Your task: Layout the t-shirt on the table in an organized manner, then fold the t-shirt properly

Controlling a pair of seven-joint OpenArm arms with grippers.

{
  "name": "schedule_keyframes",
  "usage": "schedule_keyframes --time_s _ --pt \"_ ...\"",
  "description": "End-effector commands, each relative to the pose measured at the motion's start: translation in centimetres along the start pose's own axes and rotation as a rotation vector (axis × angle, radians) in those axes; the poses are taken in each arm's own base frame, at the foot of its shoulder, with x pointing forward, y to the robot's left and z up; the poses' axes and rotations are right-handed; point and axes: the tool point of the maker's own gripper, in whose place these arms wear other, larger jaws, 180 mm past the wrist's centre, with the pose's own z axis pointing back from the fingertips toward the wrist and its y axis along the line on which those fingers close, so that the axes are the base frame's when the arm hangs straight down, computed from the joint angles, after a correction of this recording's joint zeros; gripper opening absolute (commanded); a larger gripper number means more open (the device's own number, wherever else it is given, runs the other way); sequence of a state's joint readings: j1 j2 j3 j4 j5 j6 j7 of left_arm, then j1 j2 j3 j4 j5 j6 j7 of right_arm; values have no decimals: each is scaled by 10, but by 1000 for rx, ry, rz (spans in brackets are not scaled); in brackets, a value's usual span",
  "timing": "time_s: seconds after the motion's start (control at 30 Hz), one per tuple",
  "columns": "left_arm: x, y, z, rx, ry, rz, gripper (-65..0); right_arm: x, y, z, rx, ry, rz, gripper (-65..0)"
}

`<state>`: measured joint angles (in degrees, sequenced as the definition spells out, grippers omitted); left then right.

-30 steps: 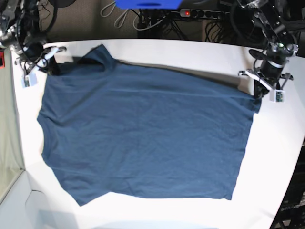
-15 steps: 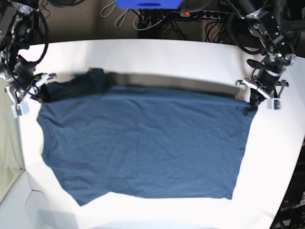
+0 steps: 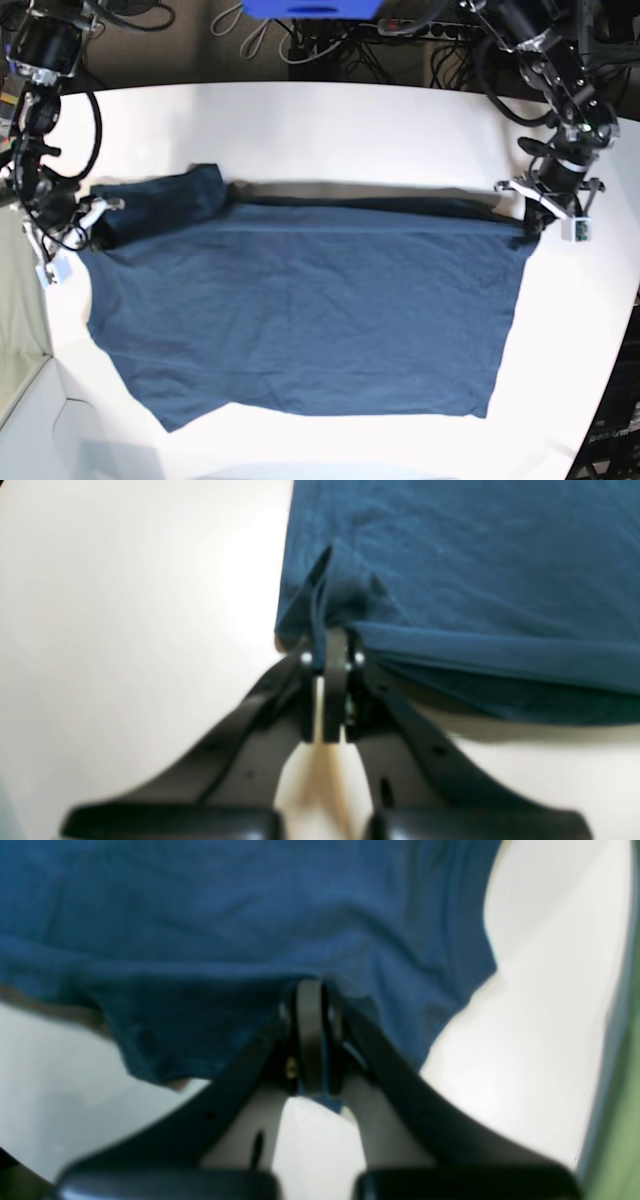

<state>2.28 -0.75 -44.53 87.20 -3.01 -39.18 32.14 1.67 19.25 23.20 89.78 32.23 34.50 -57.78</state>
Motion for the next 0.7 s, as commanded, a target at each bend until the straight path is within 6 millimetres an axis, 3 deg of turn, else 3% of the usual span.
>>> schedule_keyframes --time_s 0.0,0.23,0.53,0.67 --pt "23 3 0 5 -73 -6 -649 20 -8 6 -12 -50 23 -650" --pt "44 1 -6 1 -114 -6 -649 35 -1 -11 29 -64 33 -650" --pt "22 5 -28 -27 -48 56 -649 45 14 -19 66 -112 63 -650" --pt "25 9 -33 -28 -48 67 -649 51 13 -17 63 -141 64 -650"
